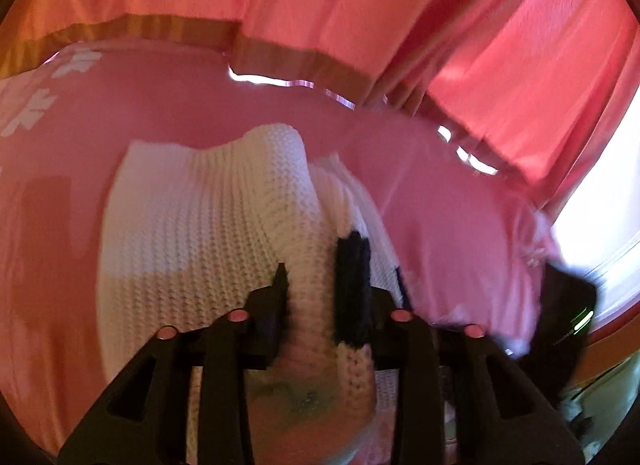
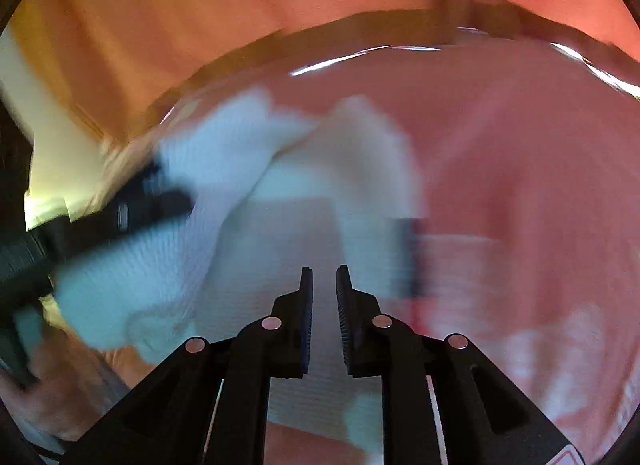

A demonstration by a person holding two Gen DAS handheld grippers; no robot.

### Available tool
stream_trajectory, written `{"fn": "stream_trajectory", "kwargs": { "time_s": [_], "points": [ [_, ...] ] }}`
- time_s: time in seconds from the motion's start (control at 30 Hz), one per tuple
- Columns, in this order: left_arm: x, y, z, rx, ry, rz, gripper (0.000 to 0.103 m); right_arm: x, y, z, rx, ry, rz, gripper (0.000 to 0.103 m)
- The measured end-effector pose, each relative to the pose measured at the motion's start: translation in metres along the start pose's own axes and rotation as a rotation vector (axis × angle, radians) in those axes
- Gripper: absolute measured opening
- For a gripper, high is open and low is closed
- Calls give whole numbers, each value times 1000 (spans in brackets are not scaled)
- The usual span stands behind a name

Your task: Fold small clothes

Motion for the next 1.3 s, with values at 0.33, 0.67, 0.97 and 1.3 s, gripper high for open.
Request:
{"fn": "stream_trajectory", "kwargs": {
  "time_s": [0.33,0.67,0.97,1.3],
  "points": [
    [-12,-70,53,112,78,-108,86,2,3,41,44,268,-97,66],
    [-30,-108,53,110,91,-173,86,-57,4,-30,-156,340,-108,76],
    [-65,-113,48,93,152,-88,86,-84,29,3,-13,394,-2,28],
    [-63,-116,22,36,170,-96,86,1,15,-25,-108,254,-174,44]
  ]
}}
Point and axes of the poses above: each gripper's, at about its wrist camera, not at the fingertips, and z roughly against the way its jaws point, x to its right, y to its top, the point moved 7 cm from there along -z, roughly the way its jaws point, and after that the axes turned 6 degrees about -x, right-handed, at the moved point
